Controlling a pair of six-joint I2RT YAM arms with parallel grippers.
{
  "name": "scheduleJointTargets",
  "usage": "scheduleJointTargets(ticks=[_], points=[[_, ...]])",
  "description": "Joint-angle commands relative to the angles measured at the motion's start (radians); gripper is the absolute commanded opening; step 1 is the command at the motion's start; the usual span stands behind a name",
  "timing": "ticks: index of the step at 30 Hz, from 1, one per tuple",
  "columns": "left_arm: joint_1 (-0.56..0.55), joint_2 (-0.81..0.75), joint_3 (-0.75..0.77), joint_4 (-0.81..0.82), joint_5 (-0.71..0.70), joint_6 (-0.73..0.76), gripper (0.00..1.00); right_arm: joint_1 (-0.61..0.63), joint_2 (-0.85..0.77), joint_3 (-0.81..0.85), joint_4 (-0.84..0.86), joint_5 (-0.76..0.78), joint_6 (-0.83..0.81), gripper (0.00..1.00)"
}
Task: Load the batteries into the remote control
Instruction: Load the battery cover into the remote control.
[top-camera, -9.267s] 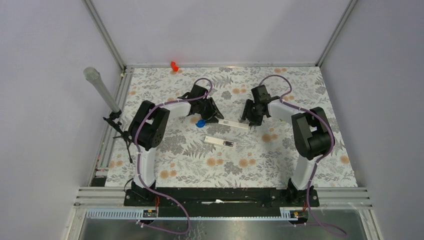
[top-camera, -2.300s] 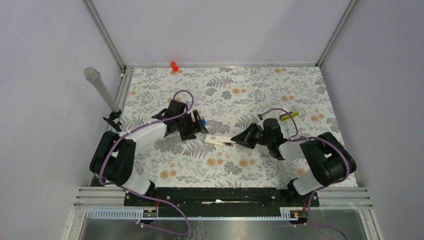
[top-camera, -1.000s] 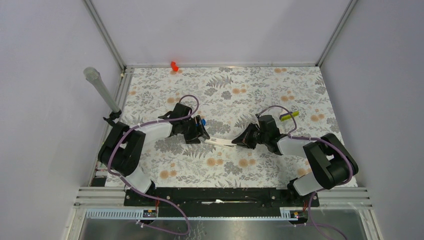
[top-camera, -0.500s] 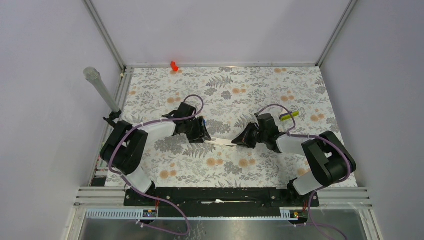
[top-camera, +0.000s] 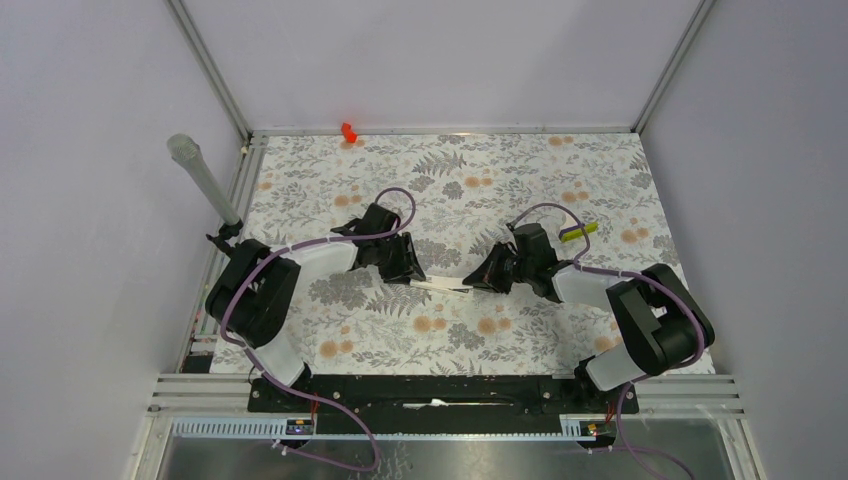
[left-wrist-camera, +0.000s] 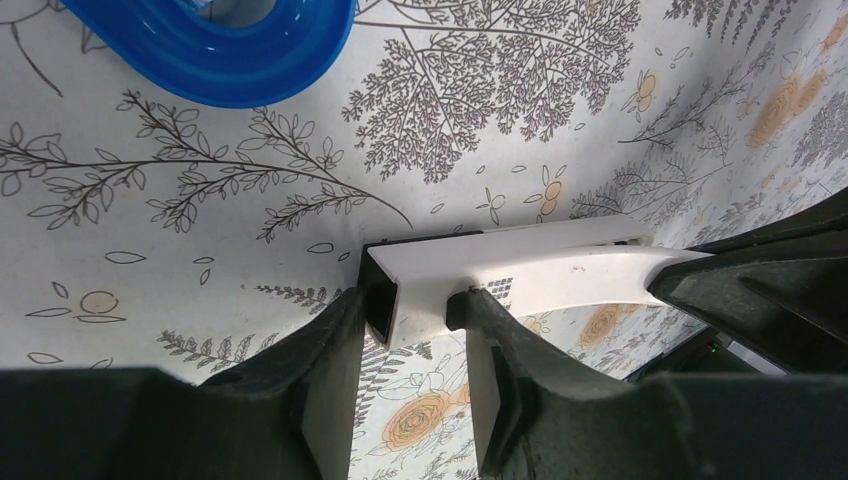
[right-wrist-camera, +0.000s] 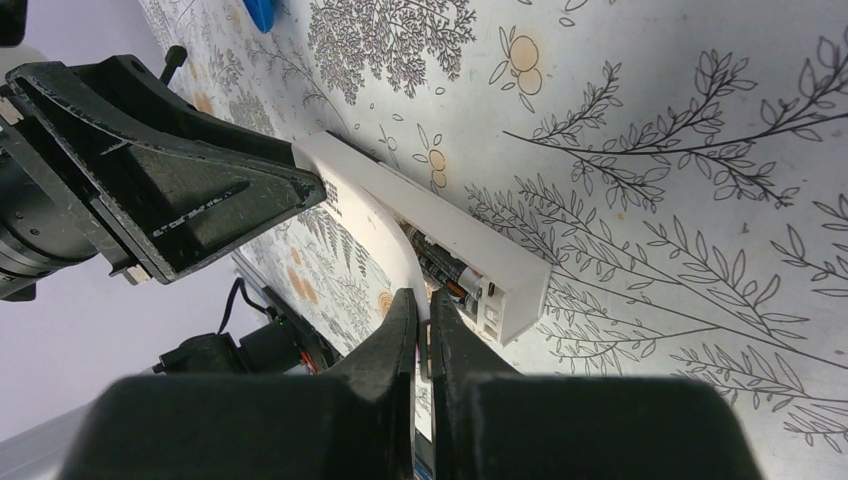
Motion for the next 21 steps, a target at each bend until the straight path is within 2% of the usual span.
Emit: scheduleJointTargets(ticks=[1,5,14,21], points=[[-0.024,0.085,-0.048,-0.116,-0.121,0.047,0.36,0.011,-0.004,-0.003,-0.185,0.081,-0.064,0.05],[-0.024,0.083,-0.054,-0.116,-0.125,0.047,0.39,0.010,-0.016,0.010,-0.252,0.131,-0.094,0.04],[-0.023,0.074,-0.050,-0.108,-0.116,0.049,0.54,0.010,-0.018,0.037,-0.386,0.203,-0.153,0.02],[-0.024,0.080,-0.046,-0.100,-0.106,0.043,0.43,0.010,-0.005,0.050,-0.378,0.155,-0.168,0.05]])
